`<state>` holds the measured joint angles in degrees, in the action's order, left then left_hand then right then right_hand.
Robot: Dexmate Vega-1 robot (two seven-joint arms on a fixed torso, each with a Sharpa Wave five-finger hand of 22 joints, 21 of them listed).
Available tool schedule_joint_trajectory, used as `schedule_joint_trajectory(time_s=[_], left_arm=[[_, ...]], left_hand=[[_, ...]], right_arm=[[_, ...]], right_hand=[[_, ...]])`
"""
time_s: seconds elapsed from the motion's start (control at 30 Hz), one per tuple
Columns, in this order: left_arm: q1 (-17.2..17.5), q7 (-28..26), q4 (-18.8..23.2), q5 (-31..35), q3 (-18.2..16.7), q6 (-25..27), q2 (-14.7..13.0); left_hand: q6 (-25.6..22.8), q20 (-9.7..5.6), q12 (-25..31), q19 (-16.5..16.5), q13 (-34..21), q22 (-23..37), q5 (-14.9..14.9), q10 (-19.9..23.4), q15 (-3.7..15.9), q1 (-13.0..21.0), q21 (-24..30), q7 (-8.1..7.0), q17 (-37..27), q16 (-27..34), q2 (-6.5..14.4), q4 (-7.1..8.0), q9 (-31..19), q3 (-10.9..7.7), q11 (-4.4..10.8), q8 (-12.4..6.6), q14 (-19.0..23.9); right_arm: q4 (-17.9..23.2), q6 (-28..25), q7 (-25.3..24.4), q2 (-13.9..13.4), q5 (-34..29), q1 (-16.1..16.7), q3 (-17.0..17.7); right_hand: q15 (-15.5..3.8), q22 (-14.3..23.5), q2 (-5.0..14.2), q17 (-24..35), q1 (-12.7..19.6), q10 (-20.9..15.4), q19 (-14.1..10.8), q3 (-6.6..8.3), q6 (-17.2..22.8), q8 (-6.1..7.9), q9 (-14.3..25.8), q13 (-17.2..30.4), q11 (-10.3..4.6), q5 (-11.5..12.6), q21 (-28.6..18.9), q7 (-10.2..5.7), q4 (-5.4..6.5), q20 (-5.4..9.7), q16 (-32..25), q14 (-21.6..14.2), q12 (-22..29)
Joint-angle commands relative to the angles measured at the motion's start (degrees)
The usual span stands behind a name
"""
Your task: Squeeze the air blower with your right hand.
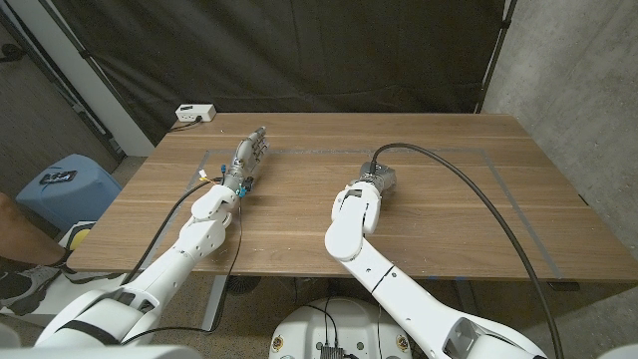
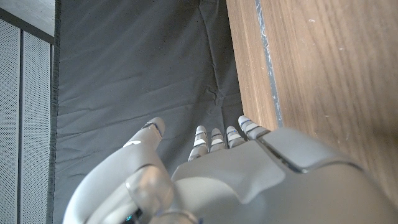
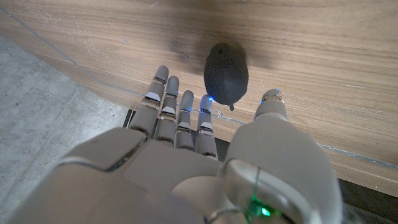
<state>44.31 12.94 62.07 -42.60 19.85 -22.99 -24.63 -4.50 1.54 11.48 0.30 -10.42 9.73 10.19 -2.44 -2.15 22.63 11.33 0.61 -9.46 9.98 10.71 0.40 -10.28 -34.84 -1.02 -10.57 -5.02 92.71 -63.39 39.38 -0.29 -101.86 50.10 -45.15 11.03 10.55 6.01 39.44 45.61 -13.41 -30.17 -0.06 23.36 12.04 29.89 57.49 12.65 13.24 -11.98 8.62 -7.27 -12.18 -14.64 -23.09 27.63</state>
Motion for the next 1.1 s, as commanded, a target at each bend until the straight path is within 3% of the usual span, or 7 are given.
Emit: schedule_joint_trajectory(time_s=[0.03, 0.47, 1.1], left_arm=[[0.58, 0.05, 0.35, -0.28, 0.02, -0.07, 0.31], [1.04, -0.63, 0.95, -0.30, -0.06, 0.40, 0.15], [0.10, 0.89, -0.33, -0.72, 0.09, 0.51, 0.51]], left_hand=[[-0.55, 0.30, 0.33, 0.35, -0.16, 0.30, 0.25, 0.40, -0.42, 0.60, 0.05, -0.09, -0.10, 0.24, 0.19, -0.10, -0.08, -0.20, -0.07, -0.37, 0.07], [-0.93, 0.39, 0.50, 0.50, -0.16, 0.30, 0.25, 0.98, -0.57, 0.62, 0.08, -0.24, -0.09, 0.27, 0.21, -0.09, -0.09, -0.22, 0.01, -0.41, 0.26], [-2.01, 0.48, 0.59, 0.59, -0.16, 0.30, 0.26, 1.51, -0.69, 0.66, 0.07, -0.43, -0.08, 0.28, 0.18, -0.10, -0.11, -0.27, 0.02, -0.61, 0.51]], right_arm=[[0.23, 0.26, -0.11, -0.26, -0.13, 0.06, -0.33], [-1.11, -0.53, -3.12, -0.70, 4.39, -1.47, -1.23], [-1.62, -5.81, -5.65, -4.32, 12.50, -4.52, -5.33]], right_hand=[[-0.14, 0.32, 0.36, 0.04, 2.02, -1.61, -0.99, 0.63, -0.12, -0.46, -0.98, 1.98, -0.05, 0.14, -0.37, 3.61, -0.08, -0.12, 0.35, -1.93, 2.15], [-0.50, 0.26, 0.75, -0.19, 6.86, -7.12, -2.59, 1.99, 1.73, -0.27, -5.33, 2.43, -0.06, -0.28, -0.36, 3.61, -0.18, -0.15, 1.01, -5.37, 5.01], [-1.23, 0.20, 0.24, -0.60, 6.97, -9.44, -4.48, 1.00, 3.04, -0.15, -5.57, 0.14, -0.08, 0.27, -0.36, 3.58, 0.19, -0.14, 1.11, -7.45, 4.53]])
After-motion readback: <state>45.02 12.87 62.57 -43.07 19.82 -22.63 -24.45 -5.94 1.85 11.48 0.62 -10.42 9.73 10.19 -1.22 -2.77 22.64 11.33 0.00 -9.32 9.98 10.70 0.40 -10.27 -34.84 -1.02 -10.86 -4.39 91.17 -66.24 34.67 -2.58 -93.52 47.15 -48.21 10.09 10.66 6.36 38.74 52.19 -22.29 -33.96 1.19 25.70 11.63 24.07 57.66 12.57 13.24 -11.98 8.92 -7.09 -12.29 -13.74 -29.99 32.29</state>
